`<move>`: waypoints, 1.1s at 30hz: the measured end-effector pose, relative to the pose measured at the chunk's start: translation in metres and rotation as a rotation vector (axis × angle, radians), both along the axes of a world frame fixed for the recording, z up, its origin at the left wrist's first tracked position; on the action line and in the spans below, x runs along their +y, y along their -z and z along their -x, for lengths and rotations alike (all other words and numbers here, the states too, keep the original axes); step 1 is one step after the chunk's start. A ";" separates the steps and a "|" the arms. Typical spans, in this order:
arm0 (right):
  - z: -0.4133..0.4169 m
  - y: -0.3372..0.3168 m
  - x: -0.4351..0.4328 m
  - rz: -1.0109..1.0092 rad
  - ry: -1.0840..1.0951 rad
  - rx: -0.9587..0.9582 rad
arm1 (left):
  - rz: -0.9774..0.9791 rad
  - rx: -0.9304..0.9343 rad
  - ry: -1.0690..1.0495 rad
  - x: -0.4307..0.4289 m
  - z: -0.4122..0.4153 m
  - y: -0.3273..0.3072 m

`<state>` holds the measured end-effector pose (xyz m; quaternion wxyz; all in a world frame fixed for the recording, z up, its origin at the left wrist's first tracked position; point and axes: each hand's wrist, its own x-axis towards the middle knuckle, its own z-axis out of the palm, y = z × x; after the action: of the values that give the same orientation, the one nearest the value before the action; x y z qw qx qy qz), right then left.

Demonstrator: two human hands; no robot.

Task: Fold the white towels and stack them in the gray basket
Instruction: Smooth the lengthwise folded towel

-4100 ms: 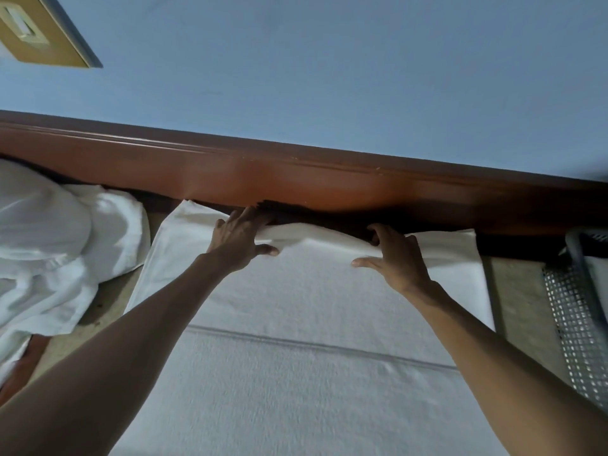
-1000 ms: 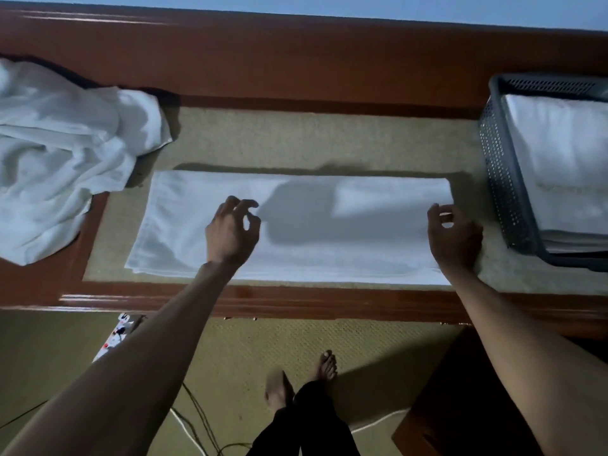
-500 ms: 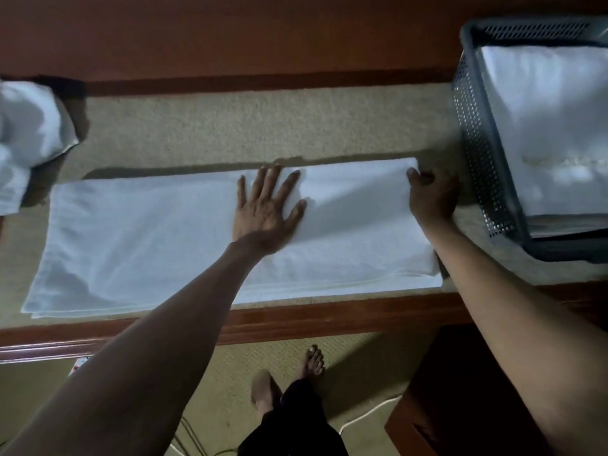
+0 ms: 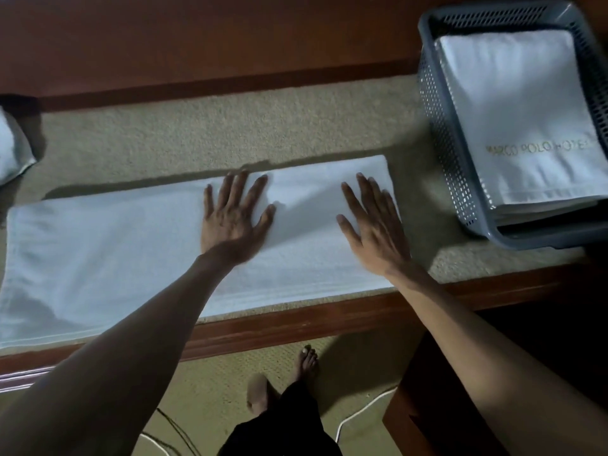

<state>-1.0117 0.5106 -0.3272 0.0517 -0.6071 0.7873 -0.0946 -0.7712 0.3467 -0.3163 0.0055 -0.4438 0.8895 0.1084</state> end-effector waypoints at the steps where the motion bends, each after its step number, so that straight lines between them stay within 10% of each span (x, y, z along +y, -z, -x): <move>1: 0.004 -0.001 0.001 -0.017 0.050 0.002 | 0.000 0.000 -0.003 0.001 0.001 0.000; 6: -0.016 -0.007 -0.025 0.011 0.451 -0.040 | 0.012 -0.005 -0.014 0.002 0.002 0.003; 13: -0.075 -0.009 -0.072 -0.054 0.005 -0.080 | 0.024 0.007 -0.002 0.002 0.000 0.005; 25: 0.011 -0.018 -0.029 -0.141 0.367 0.029 | 0.010 0.015 0.005 0.002 -0.001 -0.002; 33: -0.075 0.001 -0.008 -0.004 0.002 -0.071 | 0.025 0.026 0.006 0.003 -0.002 0.000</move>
<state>-0.9368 0.5028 -0.3279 0.0808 -0.6024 0.7858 -0.1144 -0.7690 0.3500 -0.3167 -0.0112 -0.4398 0.8921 0.1028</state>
